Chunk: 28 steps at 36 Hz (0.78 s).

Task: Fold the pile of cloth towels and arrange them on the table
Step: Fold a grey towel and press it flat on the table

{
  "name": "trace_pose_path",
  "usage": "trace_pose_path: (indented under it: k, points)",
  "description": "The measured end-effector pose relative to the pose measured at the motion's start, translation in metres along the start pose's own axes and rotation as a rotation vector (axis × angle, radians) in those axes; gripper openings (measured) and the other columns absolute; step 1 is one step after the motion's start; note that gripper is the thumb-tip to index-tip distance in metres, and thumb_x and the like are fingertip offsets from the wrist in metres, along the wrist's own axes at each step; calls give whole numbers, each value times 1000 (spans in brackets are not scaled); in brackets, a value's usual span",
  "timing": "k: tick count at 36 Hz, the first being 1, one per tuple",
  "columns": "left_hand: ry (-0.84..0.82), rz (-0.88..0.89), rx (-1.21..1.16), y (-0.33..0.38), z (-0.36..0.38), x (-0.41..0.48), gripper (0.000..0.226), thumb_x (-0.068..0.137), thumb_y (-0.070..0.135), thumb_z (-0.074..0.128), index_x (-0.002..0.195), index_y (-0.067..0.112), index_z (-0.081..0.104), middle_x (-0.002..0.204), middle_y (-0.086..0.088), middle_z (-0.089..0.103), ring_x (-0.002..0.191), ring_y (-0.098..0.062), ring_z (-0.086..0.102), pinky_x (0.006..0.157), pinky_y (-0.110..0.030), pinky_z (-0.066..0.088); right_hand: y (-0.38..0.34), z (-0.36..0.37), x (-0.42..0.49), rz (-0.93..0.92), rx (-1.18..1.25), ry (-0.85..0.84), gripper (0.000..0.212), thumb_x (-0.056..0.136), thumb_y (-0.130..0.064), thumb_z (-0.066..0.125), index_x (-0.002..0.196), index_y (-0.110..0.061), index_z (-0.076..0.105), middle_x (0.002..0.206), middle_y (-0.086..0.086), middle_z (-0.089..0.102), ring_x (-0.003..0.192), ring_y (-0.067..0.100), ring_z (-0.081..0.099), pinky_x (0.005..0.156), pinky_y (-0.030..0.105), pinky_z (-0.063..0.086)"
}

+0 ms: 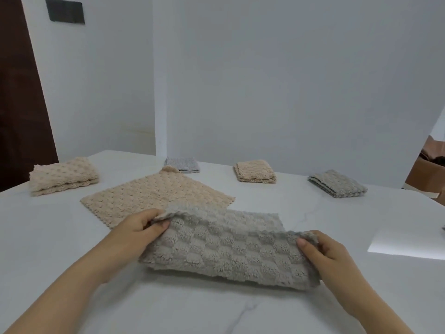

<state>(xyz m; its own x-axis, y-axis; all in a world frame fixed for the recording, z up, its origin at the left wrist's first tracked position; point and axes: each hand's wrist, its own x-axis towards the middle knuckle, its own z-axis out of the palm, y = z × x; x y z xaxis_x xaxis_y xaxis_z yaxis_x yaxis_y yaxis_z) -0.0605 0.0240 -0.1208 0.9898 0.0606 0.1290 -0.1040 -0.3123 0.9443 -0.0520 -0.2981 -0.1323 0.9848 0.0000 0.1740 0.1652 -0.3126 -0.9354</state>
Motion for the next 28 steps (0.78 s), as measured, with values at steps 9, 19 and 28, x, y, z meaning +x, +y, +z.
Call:
trace_pose_path:
  k: [9,19,28]
  points:
    - [-186,-132,4,7,0,-9,21,78,30,70,77,9,65,69,-8,67,65,-13,60,59,-21,42,-6,-8,-5,133,102,-195,27,89,-11,55,62,-7,50,50,4,36,38,10,32,36,15,26]
    - [-166,8,624,-4,2,-2,24,91,29,55,69,23,46,66,7,49,63,-6,43,57,-21,31,3,-6,-2,123,-242,-191,27,90,-25,57,76,-2,55,56,-7,54,53,4,48,57,18,35]
    - [-324,-164,273,4,5,-11,25,90,26,57,66,21,52,54,13,51,52,-3,48,52,-19,37,-3,-25,-4,315,-161,-384,21,91,-21,57,74,-12,49,45,-7,35,40,7,31,40,15,24]
